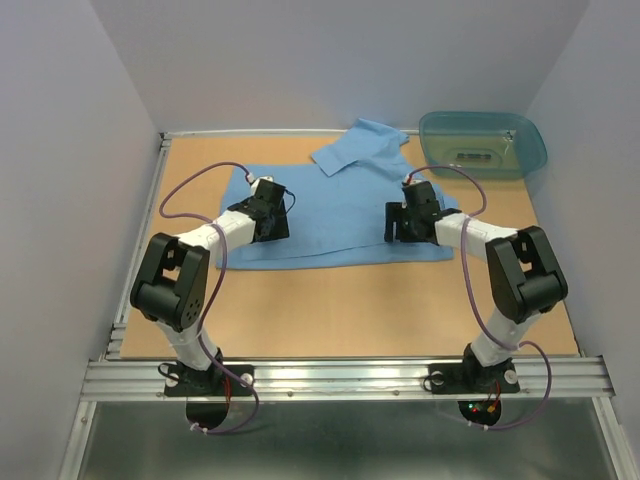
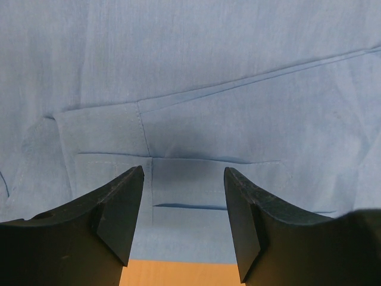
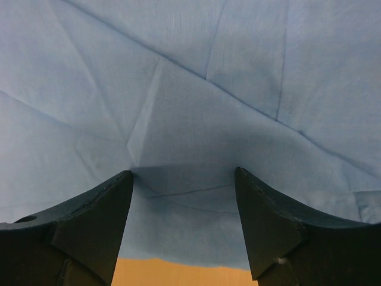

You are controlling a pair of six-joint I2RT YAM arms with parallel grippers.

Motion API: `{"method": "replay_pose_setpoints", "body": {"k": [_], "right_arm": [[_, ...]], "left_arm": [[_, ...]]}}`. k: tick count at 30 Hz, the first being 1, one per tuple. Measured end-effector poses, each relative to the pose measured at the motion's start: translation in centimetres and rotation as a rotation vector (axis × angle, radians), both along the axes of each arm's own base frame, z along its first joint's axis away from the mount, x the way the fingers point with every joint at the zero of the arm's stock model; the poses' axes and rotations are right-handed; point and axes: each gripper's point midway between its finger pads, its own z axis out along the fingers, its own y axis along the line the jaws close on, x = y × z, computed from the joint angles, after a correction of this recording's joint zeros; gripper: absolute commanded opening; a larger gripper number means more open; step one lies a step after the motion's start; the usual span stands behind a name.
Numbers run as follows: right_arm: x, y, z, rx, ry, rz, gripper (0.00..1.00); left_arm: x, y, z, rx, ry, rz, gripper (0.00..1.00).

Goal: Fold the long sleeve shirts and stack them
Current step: Fold the shirt

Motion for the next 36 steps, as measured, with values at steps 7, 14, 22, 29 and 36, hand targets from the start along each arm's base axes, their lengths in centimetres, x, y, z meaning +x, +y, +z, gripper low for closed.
{"method": "replay_pose_setpoints", "body": {"k": [7,14,22,29,36], "right_arm": [[-1.8,1.6,-1.3,-0.057,0.049,0.048,0.75],[-5.9,1.2,-1.5,-0.057,0.164,0.033,0.76],[-14.4,-0.7,-1.5,-0.096,0.443,0.052,0.78],[-14.9,-1.2,2.2,-0.106,0.474,0.077,0.78],[-1.7,-5.1,11.7,-0.014,0.128,-0.090,0.77]], "left_arm": [[-2.5,0.7,-2.4,0.031,0.113,-0.017,0.68],[-7.2,1.3,-2.9,0.017,0.225,-0.059,0.68],[-12.9,0.9,-0.5,-0.084,0.326,-0.120,0.71],[-12.4,2.0,6.1,-0.155,0.207,-0.093,0.88],[0.9,4.3,12.0,-0.098,-0.030,0.023,0.93]]}}
